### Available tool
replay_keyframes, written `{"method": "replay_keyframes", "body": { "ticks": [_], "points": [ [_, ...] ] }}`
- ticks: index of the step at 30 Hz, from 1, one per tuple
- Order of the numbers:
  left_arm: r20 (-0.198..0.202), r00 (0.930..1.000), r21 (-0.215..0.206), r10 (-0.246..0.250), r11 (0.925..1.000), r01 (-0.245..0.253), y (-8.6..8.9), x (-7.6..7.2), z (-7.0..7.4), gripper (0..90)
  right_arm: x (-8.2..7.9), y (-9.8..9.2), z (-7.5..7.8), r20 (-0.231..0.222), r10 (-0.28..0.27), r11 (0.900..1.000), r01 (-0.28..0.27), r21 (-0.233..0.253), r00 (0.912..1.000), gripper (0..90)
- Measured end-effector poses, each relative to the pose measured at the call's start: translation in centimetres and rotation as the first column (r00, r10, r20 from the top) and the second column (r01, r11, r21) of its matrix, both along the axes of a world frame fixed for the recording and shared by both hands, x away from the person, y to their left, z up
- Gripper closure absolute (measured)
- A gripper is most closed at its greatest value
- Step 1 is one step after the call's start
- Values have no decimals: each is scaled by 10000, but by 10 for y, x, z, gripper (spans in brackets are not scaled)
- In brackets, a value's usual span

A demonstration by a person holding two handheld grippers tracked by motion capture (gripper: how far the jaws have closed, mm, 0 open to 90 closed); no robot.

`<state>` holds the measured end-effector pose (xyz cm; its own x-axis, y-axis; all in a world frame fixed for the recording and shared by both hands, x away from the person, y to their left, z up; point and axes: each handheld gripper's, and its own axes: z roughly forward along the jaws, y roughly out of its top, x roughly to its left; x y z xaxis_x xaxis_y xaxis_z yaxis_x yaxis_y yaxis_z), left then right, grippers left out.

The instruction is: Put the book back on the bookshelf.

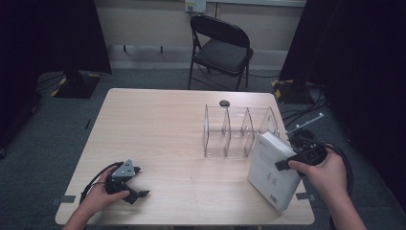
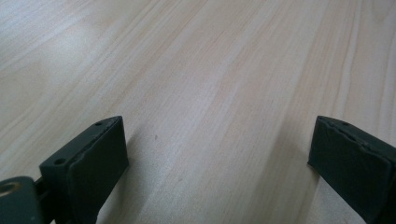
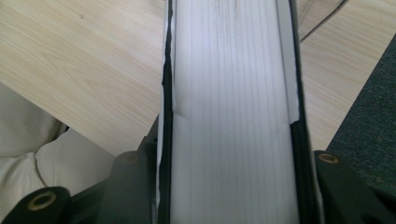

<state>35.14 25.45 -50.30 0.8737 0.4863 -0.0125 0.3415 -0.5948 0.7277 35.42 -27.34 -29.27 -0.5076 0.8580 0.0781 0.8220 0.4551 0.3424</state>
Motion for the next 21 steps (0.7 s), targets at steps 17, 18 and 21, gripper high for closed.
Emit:
{"method": "replay_keyframes", "body": {
  "ticks": [17, 18, 21],
  "points": [
    [-6, 10000, 8, -3, 10000, 3, 0, 0, 0, 39, 17, -3, 0, 47, -952, 9954, 952, -106, 9954, 523],
    [-5, 10000, 8, -4, 10000, 4, 0, 0, 0, 39, 18, -3, 1, -33, -957, 9954, 956, -98, 9954, 523],
    [-32, 10000, 77, -25, 10000, 25, 0, 0, 1, 39, 21, -2, 2, 4, -1013, 9947, 1013, -161, 9949, 523]
  ]
}}
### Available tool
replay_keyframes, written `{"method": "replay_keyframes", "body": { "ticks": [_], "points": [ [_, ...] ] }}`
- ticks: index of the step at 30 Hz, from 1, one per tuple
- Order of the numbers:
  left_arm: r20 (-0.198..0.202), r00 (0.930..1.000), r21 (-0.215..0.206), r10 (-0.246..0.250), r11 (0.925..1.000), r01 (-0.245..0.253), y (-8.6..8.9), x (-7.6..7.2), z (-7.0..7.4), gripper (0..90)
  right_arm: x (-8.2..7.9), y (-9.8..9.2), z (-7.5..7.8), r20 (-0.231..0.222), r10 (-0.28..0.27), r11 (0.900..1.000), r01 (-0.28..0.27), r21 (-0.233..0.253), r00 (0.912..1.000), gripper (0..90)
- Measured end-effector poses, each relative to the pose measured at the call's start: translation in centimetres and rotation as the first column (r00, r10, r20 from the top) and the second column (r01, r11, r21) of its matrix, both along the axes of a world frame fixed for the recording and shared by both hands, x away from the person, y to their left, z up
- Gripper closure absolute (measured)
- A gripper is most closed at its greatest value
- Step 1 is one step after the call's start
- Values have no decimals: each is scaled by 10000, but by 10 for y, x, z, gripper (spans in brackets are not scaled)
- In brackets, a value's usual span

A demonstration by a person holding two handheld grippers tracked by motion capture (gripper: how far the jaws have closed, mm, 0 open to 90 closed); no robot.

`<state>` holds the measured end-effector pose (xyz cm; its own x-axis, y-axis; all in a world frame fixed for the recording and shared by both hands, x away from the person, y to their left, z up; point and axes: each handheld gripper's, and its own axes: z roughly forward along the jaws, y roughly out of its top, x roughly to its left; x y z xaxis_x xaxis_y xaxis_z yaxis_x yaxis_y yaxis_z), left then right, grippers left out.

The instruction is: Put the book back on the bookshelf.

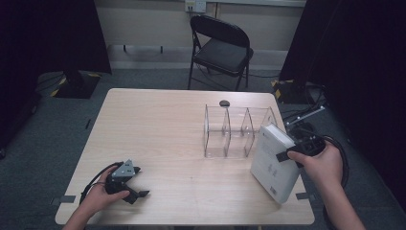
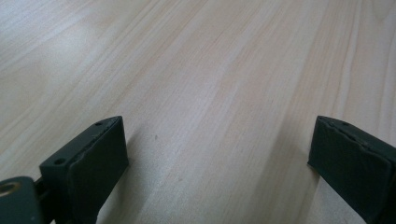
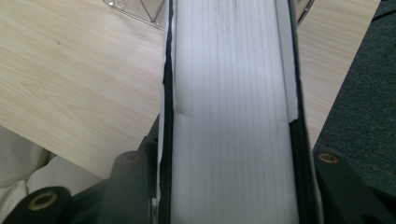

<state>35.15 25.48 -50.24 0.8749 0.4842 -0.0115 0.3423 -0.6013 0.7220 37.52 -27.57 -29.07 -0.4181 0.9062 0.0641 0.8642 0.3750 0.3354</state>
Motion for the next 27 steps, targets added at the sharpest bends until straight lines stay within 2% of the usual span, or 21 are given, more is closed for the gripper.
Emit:
{"method": "replay_keyframes", "body": {
  "ticks": [3, 8, 14, 21, 24, 27],
  "points": [
    [12, 10000, -49, 7, 10000, -7, 0, 0, 0, 39, 2, 2, 2, 41, -68, 9999, 68, -125, 10000, 523],
    [12, 10000, -48, 6, 10000, -5, 0, 0, 0, 39, 7, 1, 5, 206, -232, 9997, 231, 20, 9995, 523],
    [13, 10000, -53, 9, 10000, -9, 0, 0, 0, 39, 11, 4, 9, 292, -332, 9991, 340, -263, 9990, 523],
    [12, 10000, -50, 8, 10000, -8, 0, 0, 0, 39, 17, 5, 10, 398, -642, 9977, 649, -181, 9971, 523],
    [-18, 10000, 50, -5, 10000, 5, 0, 0, 0, 39, 19, 6, 10, 538, -676, 9971, 694, -309, 9963, 523],
    [-17, 10000, -25, 16, 10000, -16, 0, 0, 0, 39, 22, 8, 12, 635, -796, 9960, 820, -361, 9948, 523]
  ]
}}
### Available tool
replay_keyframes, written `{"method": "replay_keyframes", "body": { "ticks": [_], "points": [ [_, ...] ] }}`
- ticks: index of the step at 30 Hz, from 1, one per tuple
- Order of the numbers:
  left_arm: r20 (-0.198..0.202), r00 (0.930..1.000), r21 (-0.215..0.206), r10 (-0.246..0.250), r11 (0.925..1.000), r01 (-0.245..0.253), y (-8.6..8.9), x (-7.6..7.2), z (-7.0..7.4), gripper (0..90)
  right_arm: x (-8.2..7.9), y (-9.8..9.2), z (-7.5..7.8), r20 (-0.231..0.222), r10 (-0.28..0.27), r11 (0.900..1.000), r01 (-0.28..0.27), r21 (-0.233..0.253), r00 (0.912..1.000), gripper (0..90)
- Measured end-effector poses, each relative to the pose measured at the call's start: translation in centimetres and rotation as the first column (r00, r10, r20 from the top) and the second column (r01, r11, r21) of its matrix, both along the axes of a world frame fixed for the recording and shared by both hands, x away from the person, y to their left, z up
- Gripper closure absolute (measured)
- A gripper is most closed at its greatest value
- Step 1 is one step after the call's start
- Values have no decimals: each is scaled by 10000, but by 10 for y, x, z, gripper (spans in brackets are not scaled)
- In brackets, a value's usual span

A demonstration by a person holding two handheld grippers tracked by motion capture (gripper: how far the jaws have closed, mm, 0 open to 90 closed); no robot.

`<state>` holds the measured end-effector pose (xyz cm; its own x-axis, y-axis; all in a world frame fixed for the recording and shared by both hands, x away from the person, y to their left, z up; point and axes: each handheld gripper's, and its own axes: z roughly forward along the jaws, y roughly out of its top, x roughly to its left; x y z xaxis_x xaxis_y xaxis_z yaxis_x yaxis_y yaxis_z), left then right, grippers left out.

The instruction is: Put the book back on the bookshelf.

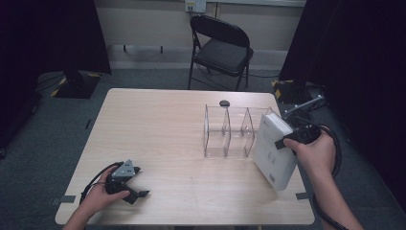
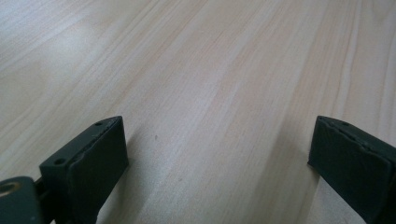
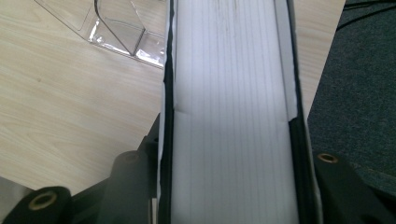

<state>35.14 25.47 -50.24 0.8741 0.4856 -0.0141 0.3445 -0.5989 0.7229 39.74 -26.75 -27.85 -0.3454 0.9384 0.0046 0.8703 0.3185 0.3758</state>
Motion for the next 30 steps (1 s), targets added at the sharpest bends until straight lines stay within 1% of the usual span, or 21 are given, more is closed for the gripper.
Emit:
{"method": "replay_keyframes", "body": {
  "ticks": [5, 8, 16, 22, 25, 29, 30],
  "points": [
    [-5, 10000, 64, -17, 10000, 17, 0, 0, 0, 39, 4, 0, 3, 34, -108, 9999, 107, 78, 9999, 523],
    [-2, 10000, 72, -23, 10000, 23, 0, 0, 0, 39, 8, 2, 4, 52, -211, 9998, 211, -23, 9998, 523],
    [-14, 10000, 29, 10, 10000, -10, 0, 0, 0, 39, 16, 2, 7, 72, -521, 9986, 520, 132, 9986, 523],
    [-13, 10000, 29, 9, 10000, -9, 0, 0, 0, 39, 22, 4, 5, 173, -555, 9984, 553, 137, 9983, 523],
    [-8, 10000, 36, 10, 10000, -10, 0, 0, 0, 39, 24, 6, 4, 146, -627, 9978, 623, 222, 9979, 523],
    [-9, 10000, 32, 23, 10000, -23, 0, 0, 0, 39, 29, 9, 5, 86, -561, 9983, 559, 149, 9984, 523],
    [-8, 10000, 25, 29, 10000, -29, 0, 0, 0, 39, 30, 9, 5, 149, -591, 9982, 589, 144, 9981, 523]
  ]
}}
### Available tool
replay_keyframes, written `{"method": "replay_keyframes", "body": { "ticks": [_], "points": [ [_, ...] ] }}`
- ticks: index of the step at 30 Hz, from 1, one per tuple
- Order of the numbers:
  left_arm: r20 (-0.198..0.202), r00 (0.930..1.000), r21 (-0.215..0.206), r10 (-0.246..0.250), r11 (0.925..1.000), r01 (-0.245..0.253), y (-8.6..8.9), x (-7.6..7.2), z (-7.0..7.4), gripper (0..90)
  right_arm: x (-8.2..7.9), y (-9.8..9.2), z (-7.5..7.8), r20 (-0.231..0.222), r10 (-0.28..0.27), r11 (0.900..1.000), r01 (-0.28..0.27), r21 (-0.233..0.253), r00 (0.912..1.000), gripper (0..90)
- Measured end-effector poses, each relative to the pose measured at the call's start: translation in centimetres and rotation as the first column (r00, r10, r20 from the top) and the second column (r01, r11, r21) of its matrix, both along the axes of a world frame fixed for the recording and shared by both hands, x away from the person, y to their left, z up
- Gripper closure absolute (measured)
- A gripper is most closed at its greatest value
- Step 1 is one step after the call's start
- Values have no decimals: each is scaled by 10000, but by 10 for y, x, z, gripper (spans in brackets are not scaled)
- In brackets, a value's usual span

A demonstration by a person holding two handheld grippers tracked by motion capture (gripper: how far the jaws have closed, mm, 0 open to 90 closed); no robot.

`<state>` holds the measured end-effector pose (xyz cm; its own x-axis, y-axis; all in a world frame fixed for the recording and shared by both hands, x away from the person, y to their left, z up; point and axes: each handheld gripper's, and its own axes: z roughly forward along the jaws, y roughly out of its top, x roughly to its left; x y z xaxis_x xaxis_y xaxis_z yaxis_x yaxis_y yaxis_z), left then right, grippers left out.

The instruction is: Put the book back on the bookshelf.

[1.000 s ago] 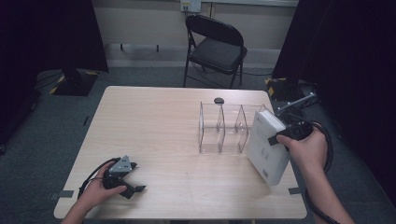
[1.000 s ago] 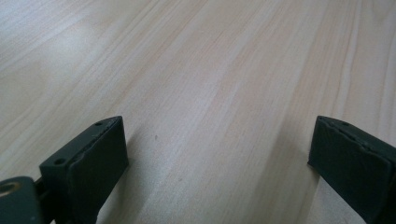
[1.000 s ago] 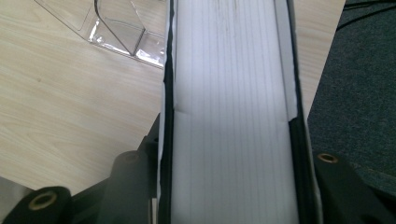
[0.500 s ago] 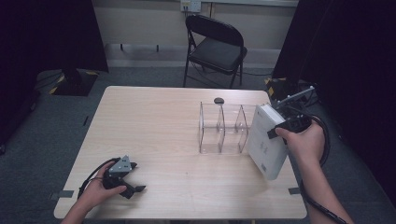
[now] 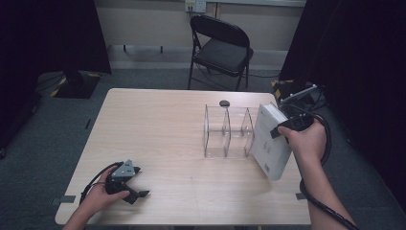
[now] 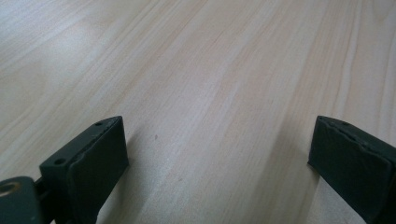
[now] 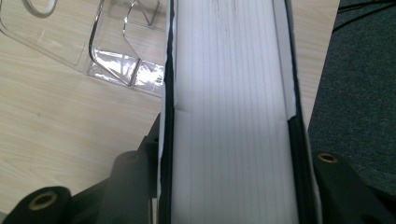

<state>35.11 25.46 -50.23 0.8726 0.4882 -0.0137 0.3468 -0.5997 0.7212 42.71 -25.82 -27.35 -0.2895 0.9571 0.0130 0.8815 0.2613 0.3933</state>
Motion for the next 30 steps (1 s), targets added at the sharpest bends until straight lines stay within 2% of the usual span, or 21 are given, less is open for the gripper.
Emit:
{"method": "replay_keyframes", "body": {
  "ticks": [7, 11, 15, 19, 21, 25, 30],
  "points": [
    [-4, 10000, 3, 4, 10000, -4, 0, 0, 0, 39, 8, 3, 0, 26, -70, 10000, 70, 36, 10000, 523],
    [1, 10000, -1, -1, 10000, 1, 0, 0, 0, 39, 11, 8, -1, 262, -148, 9999, 149, -58, 9995, 524],
    [-10, 10000, 7, 5, 10000, -5, 0, 0, 0, 39, 16, 8, -5, 174, -304, 9995, 303, 69, 9994, 523],
    [-3, 10000, 3, 4, 10000, -4, 0, 0, 0, 39, 18, 12, -9, 261, -390, 9991, 394, -154, 9989, 523],
    [-13, 10000, 5, 4, 10000, -4, 0, 0, 0, 39, 20, 13, -11, 336, -249, 9993, 258, -270, 9991, 523],
    [-1, 10000, 0, 1, 10000, -1, 0, 0, 0, 39, 24, 14, -14, 224, -409, 9989, 414, -230, 9989, 524],
    [-11, 10000, 9, 4, 10000, -4, 0, 0, 0, 39, 28, 13, -14, 353, -497, 9986, 503, -170, 9981, 523]
  ]
}}
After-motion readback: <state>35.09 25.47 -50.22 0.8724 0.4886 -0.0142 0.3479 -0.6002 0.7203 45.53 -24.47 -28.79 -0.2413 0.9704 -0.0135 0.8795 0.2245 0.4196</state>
